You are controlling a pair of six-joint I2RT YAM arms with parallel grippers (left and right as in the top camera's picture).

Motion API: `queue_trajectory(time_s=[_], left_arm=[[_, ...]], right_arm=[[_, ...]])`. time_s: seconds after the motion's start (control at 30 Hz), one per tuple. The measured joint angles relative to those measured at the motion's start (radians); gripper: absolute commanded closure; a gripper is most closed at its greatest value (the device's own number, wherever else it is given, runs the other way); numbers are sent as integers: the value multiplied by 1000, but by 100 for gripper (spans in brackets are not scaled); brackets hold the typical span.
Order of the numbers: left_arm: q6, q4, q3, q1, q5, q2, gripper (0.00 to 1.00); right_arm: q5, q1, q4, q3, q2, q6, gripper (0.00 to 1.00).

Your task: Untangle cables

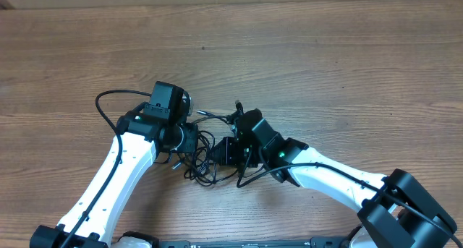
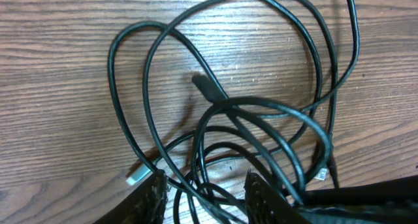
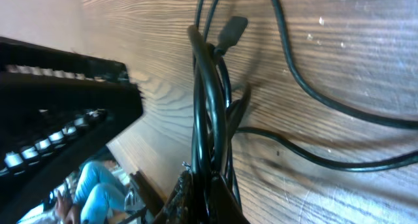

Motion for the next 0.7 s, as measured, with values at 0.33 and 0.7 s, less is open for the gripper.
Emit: queue_trajectory(time_s=[0.33,0.7], left_arm=[[210,-38,0,0,59,0,57],[384,57,0,0,81,0,52]], right_arm=[[-243,-140,93,0,0,-137,96],[-481,-200,127,0,0,-253,96]])
